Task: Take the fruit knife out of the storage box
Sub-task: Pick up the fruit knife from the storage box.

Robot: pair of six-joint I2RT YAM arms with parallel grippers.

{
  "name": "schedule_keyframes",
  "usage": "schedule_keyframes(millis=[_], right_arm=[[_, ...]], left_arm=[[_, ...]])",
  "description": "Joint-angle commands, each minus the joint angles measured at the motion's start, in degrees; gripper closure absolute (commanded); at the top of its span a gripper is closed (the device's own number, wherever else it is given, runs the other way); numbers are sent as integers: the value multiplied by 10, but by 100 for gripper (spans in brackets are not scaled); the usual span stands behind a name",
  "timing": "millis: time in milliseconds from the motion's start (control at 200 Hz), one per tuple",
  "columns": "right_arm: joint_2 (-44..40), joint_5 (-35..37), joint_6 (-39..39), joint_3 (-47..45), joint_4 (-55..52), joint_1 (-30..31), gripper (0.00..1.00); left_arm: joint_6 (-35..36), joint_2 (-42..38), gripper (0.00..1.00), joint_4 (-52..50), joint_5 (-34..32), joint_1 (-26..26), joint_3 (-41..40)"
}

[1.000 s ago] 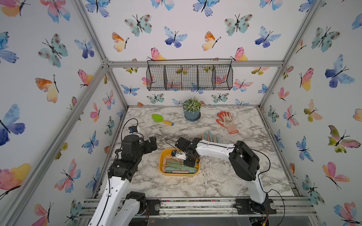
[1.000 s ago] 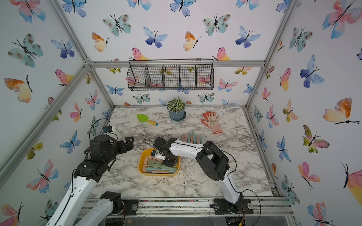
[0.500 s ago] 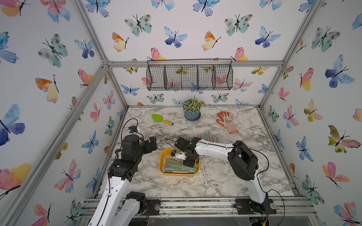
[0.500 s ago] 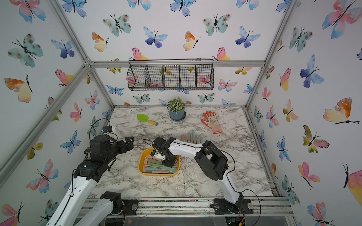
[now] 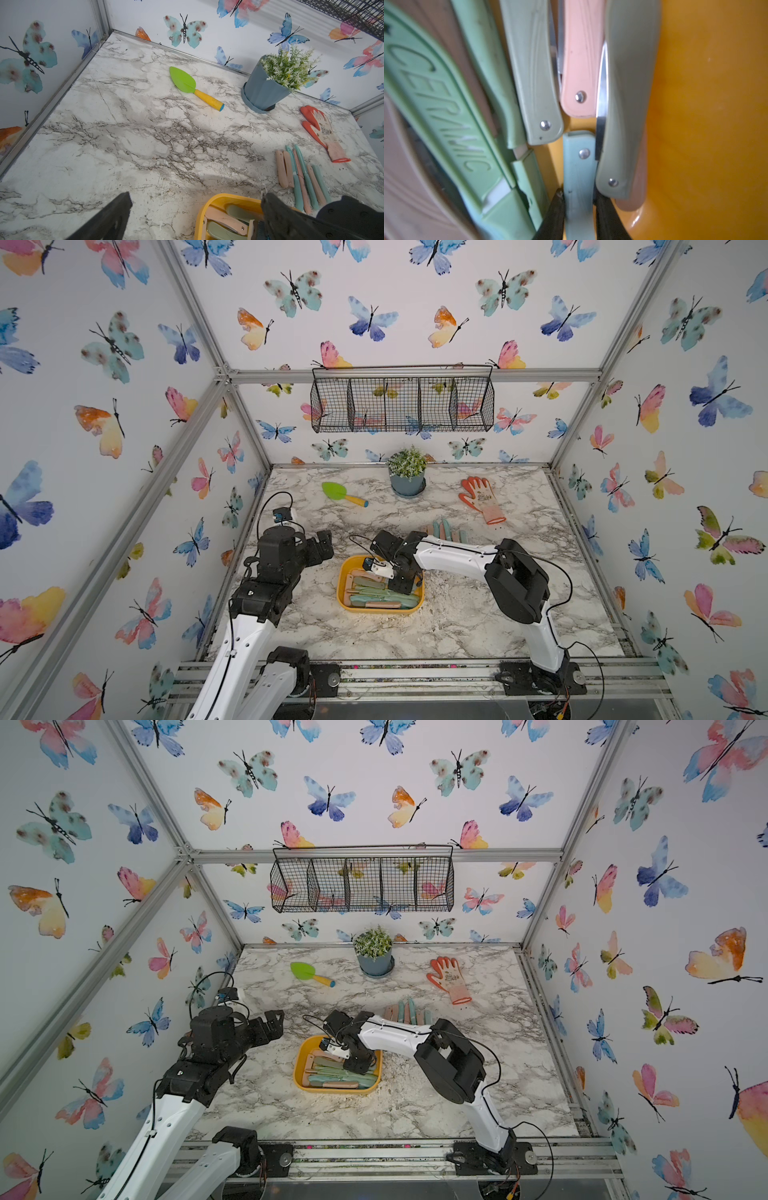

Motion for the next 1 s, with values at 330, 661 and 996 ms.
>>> schedule_keyframes(millis=[330,661,996], right_arm=[[-49,-9,9,-1,-2,3,77],[-85,9,41,-9,45,3,80],[-122,26,118,-10,66,-42,76]], left_arm=[[-1,-6,2,-1,-2,3,9],[9,-8,2,8,47,3,4],[18,12,2,23,133,-2,-2]])
